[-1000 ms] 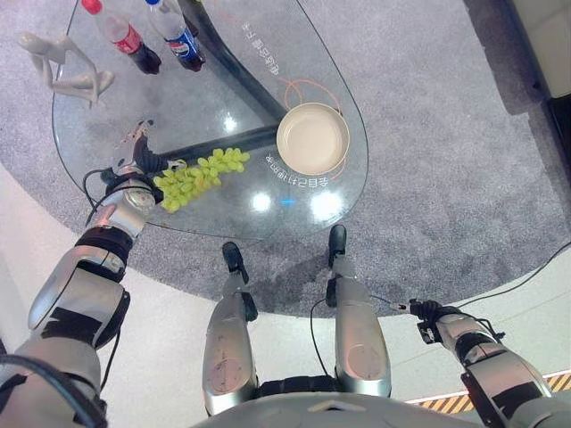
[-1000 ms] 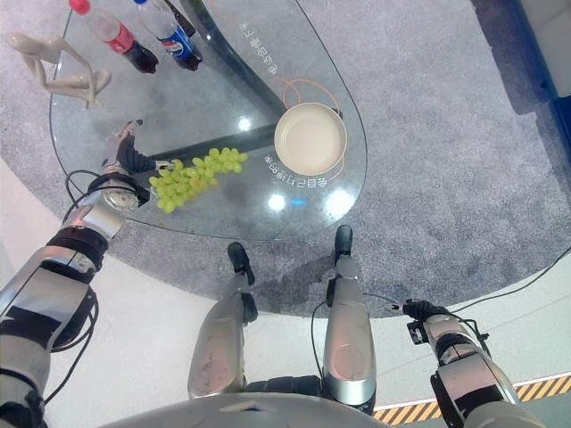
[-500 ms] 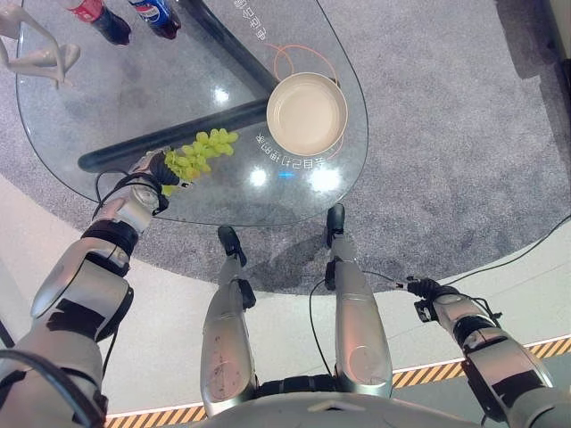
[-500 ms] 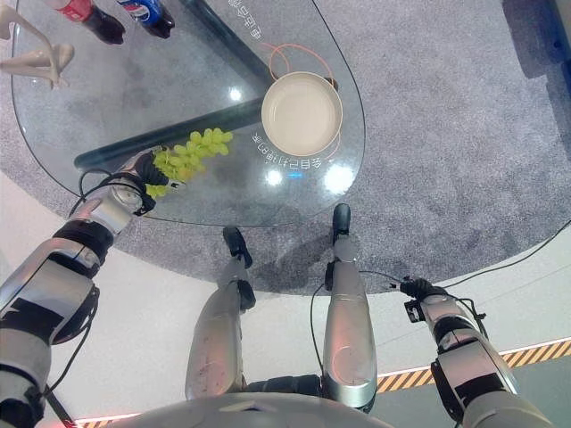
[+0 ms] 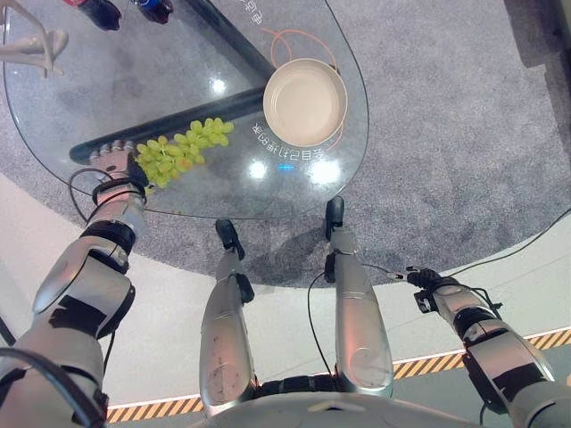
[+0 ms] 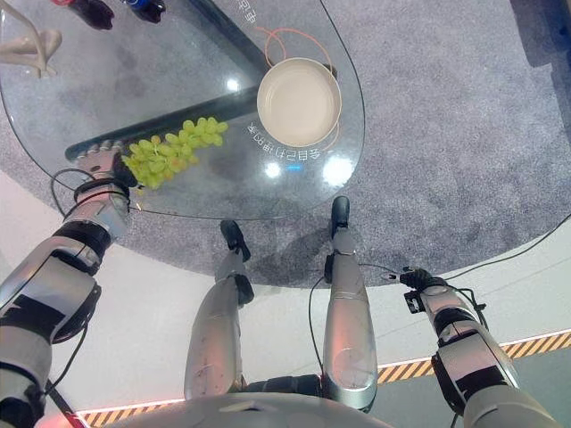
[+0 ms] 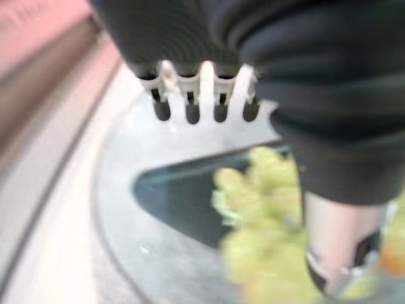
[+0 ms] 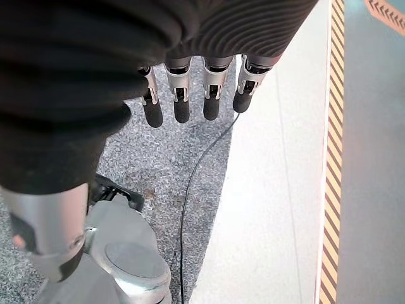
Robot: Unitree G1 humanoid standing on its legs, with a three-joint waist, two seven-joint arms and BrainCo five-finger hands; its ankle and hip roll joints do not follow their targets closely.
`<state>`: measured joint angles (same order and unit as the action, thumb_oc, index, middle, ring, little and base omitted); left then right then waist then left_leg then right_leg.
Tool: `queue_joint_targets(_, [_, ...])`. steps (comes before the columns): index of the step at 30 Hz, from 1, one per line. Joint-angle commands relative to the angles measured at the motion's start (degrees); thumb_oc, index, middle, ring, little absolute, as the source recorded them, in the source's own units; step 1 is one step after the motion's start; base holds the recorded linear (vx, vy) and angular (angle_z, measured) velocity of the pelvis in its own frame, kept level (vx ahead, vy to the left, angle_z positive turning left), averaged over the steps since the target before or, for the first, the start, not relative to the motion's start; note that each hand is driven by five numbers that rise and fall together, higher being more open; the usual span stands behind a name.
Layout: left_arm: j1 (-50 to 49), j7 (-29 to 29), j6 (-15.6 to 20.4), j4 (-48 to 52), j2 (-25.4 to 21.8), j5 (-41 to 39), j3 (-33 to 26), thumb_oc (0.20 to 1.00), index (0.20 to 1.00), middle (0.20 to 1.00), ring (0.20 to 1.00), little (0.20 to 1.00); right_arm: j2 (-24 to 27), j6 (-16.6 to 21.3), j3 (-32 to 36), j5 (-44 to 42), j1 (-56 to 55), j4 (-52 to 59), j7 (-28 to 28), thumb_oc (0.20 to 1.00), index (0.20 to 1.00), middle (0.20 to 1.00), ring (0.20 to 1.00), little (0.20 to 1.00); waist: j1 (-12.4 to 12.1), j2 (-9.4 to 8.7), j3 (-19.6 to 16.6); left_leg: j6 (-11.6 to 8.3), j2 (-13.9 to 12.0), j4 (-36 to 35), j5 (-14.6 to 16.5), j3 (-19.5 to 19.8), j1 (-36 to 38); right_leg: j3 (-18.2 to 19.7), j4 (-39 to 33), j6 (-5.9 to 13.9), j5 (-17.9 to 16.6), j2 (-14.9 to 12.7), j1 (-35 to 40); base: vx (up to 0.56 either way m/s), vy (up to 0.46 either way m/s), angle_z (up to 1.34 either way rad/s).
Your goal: Pick up fruits into the plate
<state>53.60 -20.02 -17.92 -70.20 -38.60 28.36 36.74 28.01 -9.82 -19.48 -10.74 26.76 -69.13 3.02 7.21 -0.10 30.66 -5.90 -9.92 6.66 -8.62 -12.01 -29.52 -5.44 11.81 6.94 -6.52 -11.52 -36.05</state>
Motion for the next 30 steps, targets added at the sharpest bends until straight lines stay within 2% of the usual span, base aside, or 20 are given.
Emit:
queue_joint_targets(1, [1.6,-3.9,-3.7,-4.4,-3.6,5.6,-2.1,1.0,1.0,1.0,1.0,1.0,1.0,-0.2,-2.2,-1.9,-3.0,-0.1,-0.4,1.0,1.0,1.0,1.0,1.0,0.5,-2.42,-0.9,0.97,4.0,10.4,6.7,0.6,-6.6,-1.8,4.7,-2.79,4.2,4.6,-1.6,0.0,-0.036,0.01])
queue_joint_targets(2, [1.9,-5.8,-4.8,-5.9,-3.5,6.3,-2.0,1.0,1.0,1.0,1.0,1.0,0.8,0.3,-2.4,-2.1,-2.8,-0.1,-0.4,1.0,1.0,1.0,1.0,1.0,0.7,-2.71,-0.9,0.94,3.9,10.8,6.8,0.8,-7.3,-1.6,5.0,-2.91,4.2,4.8,-2.2,-0.01,-0.038,0.01])
queue_joint_targets(5, [2.3,-9.7,-5.0,-7.8,-3.3,5.1,-3.0,1.0,1.0,1.0,1.0,1.0,0.5,0.9,-2.9,-2.8,-2.3,0.1,-0.3,1.0,1.0,1.0,1.0,1.0,0.9,-3.31,-0.9,0.74,3.6,11.7,6.8,1.0,-8.9,-1.4,5.5,-3.15,4.2,5.1,-3.6,-0.01,-0.047,0.02])
queue_joint_targets(10, [4.5,-14.7,-2.4,-9.4,-3.1,0.1,-4.1,1.0,1.0,1.0,1.0,1.0,0.0,1.4,-3.5,-3.8,-1.8,0.0,-0.5,1.0,1.0,1.0,1.0,1.0,1.2,-4.27,-0.9,0.62,3.2,13.8,7.4,1.7,-11.8,-0.9,7.1,-3.63,4.7,5.9,-6.0,-0.02,-0.056,0.0])
queue_joint_targets(15, [6.6,-20.2,5.5,-6.5,-2.4,-4.8,-4.5,1.0,1.0,1.0,1.0,1.0,-1.3,0.5,-4.0,-4.1,-2.8,-0.1,-1.5,1.0,1.0,1.0,1.0,1.0,1.1,-5.09,-0.9,0.65,2.9,14.7,8.0,2.7,-13.2,-0.8,8.1,-3.75,5.2,6.6,-7.2,-0.01,-0.065,-0.01])
queue_joint_targets(20, [6.6,-23.1,11.3,-1.8,-1.8,-7.4,-5.2,1.0,1.0,1.0,1.0,1.0,-2.4,0.8,-4.0,-4.3,-4.3,0.0,-2.5,1.0,1.0,1.0,1.0,1.0,0.8,-5.07,-0.9,0.61,3.0,13.9,8.1,2.6,-12.4,-1.1,7.2,-3.5,4.9,6.2,-6.3,0.0,-0.028,0.0])
queue_joint_targets(25, [5.8,-21.2,13.4,3.3,-1.4,-7.4,-5.2,1.0,1.0,1.0,1.0,1.0,-2.7,1.1,-3.2,-4.0,-5.3,0.3,-3.1,1.0,1.0,1.0,1.0,1.0,0.7,-4.48,-0.9,0.58,3.3,14.0,8.4,2.3,-12.1,-1.5,6.8,-3.28,4.7,5.5,-6.0,0.0,0.0,0.0])
queue_joint_targets(30, [3.2,-16.0,12.9,9.1,-1.0,-6.8,-3.4,1.0,1.0,1.0,1.0,1.0,-2.4,0.9,-2.1,-3.7,-6.1,1.5,-4.1,1.0,1.0,1.0,1.0,1.0,0.4,-3.16,-0.9,0.74,4.1,13.7,8.7,2.0,-11.9,-1.7,6.4,-3.04,4.5,4.8,-6.0,0.0,0.0,0.0])
